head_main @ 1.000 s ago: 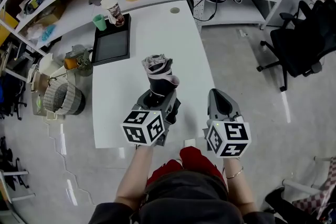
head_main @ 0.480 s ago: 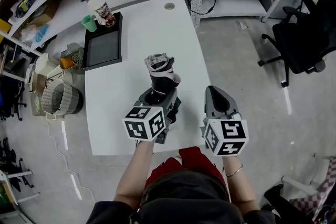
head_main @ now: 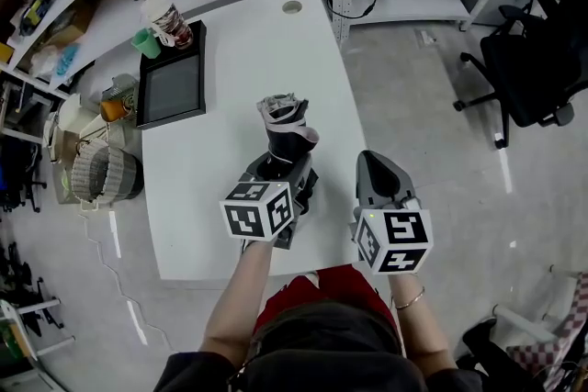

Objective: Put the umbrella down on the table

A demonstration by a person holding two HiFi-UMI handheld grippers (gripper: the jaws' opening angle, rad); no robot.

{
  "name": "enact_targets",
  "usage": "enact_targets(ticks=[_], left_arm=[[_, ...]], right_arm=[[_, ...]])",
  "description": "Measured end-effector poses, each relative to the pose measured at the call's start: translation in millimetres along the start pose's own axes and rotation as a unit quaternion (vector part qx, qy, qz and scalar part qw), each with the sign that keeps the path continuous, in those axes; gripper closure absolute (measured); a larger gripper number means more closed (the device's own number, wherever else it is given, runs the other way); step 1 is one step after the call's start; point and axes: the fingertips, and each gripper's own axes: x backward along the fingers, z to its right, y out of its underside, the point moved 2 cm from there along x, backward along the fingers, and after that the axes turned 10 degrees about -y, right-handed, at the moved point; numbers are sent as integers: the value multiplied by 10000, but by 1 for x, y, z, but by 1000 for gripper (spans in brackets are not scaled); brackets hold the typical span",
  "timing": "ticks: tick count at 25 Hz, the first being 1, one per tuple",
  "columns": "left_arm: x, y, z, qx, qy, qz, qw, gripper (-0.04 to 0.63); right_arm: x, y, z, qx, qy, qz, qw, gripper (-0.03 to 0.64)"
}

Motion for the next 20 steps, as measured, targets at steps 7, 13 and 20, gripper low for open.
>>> enact_targets(ticks=[7,13,20], left_arm=[[-19,1,-5,30,-36,-138,9999,385],[-30,-1,-7,84,-34,-157,9998,385],[-45,-2,-8,62,-113,-205,9997,385]], right_arm=[[-11,2,6,-11,-11,-77,10000,598],[-19,8,9,-66,8,-153,9999,598],[-26,16,12,-155,35,-266,9995,598]])
